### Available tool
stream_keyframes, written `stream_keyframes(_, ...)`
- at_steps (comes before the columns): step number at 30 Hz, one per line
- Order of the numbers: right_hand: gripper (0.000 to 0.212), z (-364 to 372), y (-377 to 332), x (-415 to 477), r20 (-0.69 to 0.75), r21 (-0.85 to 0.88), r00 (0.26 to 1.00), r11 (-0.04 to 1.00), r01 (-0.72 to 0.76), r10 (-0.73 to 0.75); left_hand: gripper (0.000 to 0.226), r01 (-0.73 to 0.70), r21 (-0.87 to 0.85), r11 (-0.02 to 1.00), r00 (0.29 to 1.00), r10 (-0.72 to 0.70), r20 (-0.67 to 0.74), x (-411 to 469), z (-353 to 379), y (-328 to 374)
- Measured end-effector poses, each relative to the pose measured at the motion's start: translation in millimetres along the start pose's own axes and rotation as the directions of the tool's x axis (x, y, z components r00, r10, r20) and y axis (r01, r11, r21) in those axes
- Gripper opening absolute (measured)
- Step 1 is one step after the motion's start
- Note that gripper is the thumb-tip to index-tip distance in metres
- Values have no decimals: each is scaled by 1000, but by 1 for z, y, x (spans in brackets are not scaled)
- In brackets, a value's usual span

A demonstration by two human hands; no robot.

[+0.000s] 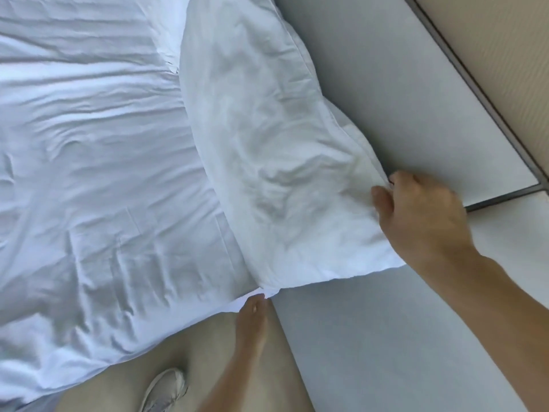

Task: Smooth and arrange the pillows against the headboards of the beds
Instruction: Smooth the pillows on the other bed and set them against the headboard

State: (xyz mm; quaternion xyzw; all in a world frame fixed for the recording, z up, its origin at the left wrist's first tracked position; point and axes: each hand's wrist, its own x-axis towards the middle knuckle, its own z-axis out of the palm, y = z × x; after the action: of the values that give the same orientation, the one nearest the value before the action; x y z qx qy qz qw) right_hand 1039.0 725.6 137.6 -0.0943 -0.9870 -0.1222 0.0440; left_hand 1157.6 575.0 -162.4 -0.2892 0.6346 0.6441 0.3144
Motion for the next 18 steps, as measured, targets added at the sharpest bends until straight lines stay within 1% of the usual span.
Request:
stream_keyframes(1, 27, -1, 2, -2, 27, -8, 1000, 1000, -4, 4, 16, 55, -57, 997, 998, -53, 30, 4, -1, 0)
stream_keyframes(2, 28, -3, 2, -2, 26, 2, 1000, 1000, 7, -7, 10, 115, -158, 981, 993, -108, 55, 9, -2, 2)
stream_keyframes(4, 30, -14, 2, 2, -51, 46, 998, 998, 36, -34, 3, 239, -386, 891, 971, -214, 106, 20, 1, 6)
stream_keyframes(6, 34, -28, 6, 10, -132, 72, 990, 996, 58, -48, 13, 321, -496, 807, 947, -272, 171, 30, 4, 10)
stream_keyframes(7, 35, -34, 8, 15, -138, 76, 989, 996, 56, -45, 16, 354, -538, 765, 935, -282, 215, 32, 7, 14)
stream_keyframes(9, 37, -38, 10, 24, -106, 52, 993, 997, 56, -50, 13, 411, -635, 654, 912, -285, 296, 32, 11, 21)
stream_keyframes(11, 38, -35, 11, 28, -60, 47, 996, 997, 62, -60, 9, 428, -676, 601, 904, -298, 307, 31, 19, 23)
stream_keyframes(13, 38, -31, 13, 27, -39, 66, 997, 996, 64, -62, 15, 429, -661, 616, 903, -317, 290, 27, 27, 21)
stream_keyframes(15, 38, -28, 17, 26, -61, 97, 996, 993, 69, -63, 16, 430, -670, 604, 902, -307, 303, 26, 30, 19)
stream_keyframes(17, 37, -26, 19, 26, -81, 110, 995, 992, 63, -54, 17, 432, -693, 578, 902, -258, 346, 27, 34, 18)
stream_keyframes(18, 37, -25, 20, 27, -94, 113, 994, 991, 64, -54, 20, 431, -686, 586, 901, -237, 363, 27, 36, 16)
